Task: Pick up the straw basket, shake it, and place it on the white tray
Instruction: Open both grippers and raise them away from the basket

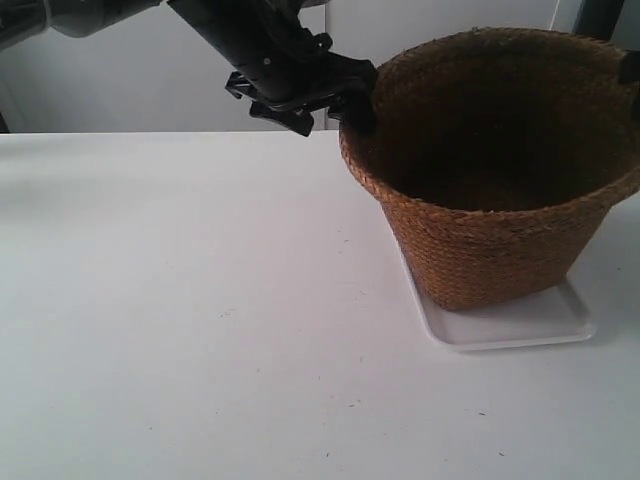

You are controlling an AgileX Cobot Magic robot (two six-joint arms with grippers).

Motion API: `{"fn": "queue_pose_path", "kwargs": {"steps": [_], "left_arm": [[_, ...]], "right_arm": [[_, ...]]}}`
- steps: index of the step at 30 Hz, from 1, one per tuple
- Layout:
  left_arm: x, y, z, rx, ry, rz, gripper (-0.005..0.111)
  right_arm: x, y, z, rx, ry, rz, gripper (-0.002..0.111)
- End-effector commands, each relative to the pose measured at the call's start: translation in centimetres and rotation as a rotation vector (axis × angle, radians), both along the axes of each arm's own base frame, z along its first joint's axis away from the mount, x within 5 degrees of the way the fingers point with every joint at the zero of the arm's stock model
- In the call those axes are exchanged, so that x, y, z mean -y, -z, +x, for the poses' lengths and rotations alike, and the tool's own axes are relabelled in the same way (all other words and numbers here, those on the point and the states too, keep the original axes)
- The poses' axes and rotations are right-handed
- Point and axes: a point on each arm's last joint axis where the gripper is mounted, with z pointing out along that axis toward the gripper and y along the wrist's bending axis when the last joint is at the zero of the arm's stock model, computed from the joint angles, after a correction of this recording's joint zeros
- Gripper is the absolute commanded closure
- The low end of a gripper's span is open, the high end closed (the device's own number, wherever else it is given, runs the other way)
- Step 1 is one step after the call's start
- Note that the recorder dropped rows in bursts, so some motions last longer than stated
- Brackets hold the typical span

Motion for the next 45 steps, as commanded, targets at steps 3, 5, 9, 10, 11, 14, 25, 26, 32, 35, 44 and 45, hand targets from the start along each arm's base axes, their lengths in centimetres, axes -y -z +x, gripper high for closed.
{"fn": "queue_pose_path", "kwargs": {"steps": [3,5,9,10,11,14,25,26,32,35,44,45], "left_arm": [[-1.0,-1.8,-0.1,0.088,0.004,0.018,0.024],[-1.0,-2.2,-0.2,0.109,-0.001,0.004,0.024],[-0.8,-2.6,0.0,0.150,0.004,-0.021,0.024],[-0.8,-2.6,0.0,0.157,0.008,-0.019,0.024],[-0.8,-2.7,0.0,0.167,0.014,-0.017,0.024],[-0.8,-2.8,0.1,0.196,0.026,-0.016,0.024],[-3.8,-8.7,-2.8,0.378,0.034,0.070,0.024],[-4.2,-9.5,-3.4,0.386,0.034,0.065,0.024],[-6.3,-13.2,-7.2,0.408,0.045,0.026,0.024],[-7.2,-13.9,-9.1,0.428,0.049,-0.013,0.024],[-11.6,-12.4,-16.0,0.606,-0.014,-0.168,0.024],[-12.3,-11.8,-16.9,0.635,-0.028,-0.189,0.024]], "right_arm": [[0.7,-0.9,0.3,0.067,-0.008,-0.057,0.029],[0.7,-1.1,0.4,0.090,-0.015,-0.060,0.029],[0.6,-1.5,0.8,0.144,-0.028,-0.063,0.029],[0.6,-1.5,0.8,0.153,-0.030,-0.063,0.029],[0.6,-1.5,0.9,0.162,-0.033,-0.063,0.029],[0.5,-1.8,1.1,0.197,-0.041,-0.065,0.029],[-1.1,-5.7,-1.0,0.387,-0.123,-0.099,0.038],[-1.2,-6.6,-1.7,0.428,-0.122,-0.097,0.040],[-1.7,-9.7,-7.1,0.653,-0.133,-0.091,0.045],[-2.0,-10.2,-10.6,0.773,-0.151,-0.100,0.045],[-2.8,-10.7,-22.0,1.144,-0.172,-0.094,0.045],[-2.8,-10.6,-23.4,1.165,-0.162,-0.078,0.045]]}}
